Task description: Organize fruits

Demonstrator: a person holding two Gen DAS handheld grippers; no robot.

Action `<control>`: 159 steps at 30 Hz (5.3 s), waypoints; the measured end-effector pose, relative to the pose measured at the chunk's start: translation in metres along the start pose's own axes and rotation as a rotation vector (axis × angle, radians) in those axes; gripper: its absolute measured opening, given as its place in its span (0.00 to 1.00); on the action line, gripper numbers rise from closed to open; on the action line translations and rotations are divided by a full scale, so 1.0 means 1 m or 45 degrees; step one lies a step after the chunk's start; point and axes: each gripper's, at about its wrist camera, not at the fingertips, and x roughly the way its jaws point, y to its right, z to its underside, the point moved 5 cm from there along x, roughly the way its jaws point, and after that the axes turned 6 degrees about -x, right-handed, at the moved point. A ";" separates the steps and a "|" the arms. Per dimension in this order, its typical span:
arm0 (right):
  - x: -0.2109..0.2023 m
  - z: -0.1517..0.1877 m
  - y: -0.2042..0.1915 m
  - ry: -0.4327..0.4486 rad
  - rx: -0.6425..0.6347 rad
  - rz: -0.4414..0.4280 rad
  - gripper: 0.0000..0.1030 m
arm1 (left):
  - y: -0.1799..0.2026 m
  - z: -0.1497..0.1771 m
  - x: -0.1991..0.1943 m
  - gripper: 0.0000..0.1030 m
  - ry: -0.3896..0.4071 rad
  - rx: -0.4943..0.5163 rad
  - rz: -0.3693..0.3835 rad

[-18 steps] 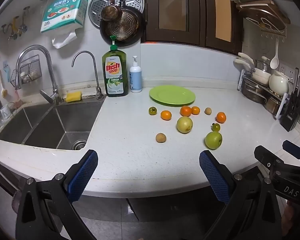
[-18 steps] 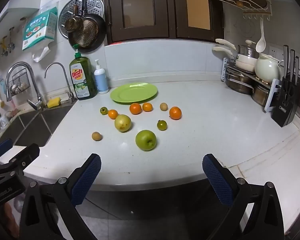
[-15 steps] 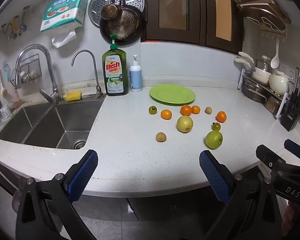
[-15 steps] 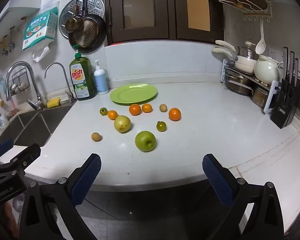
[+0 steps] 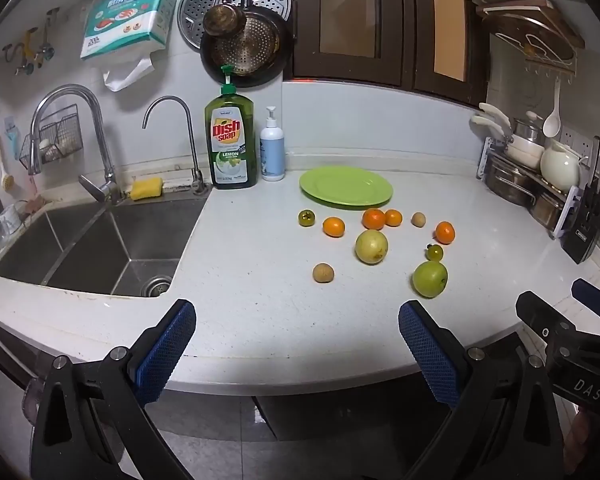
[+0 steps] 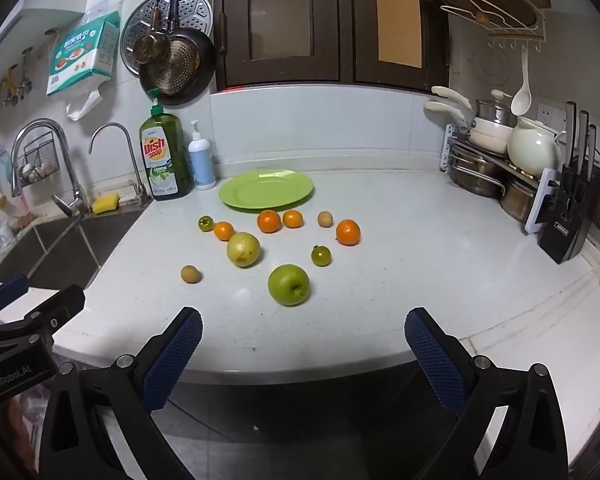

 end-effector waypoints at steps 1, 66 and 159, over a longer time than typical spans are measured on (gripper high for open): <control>0.000 0.000 0.000 0.001 0.001 0.001 1.00 | 0.000 0.000 0.000 1.00 0.001 0.001 0.000; 0.014 -0.006 -0.007 -0.008 -0.014 -0.009 1.00 | 0.000 -0.006 0.005 1.00 -0.009 -0.002 -0.016; 0.184 -0.043 -0.013 -0.357 -0.078 -0.211 0.50 | 0.037 -0.044 0.188 0.28 -0.309 0.203 0.176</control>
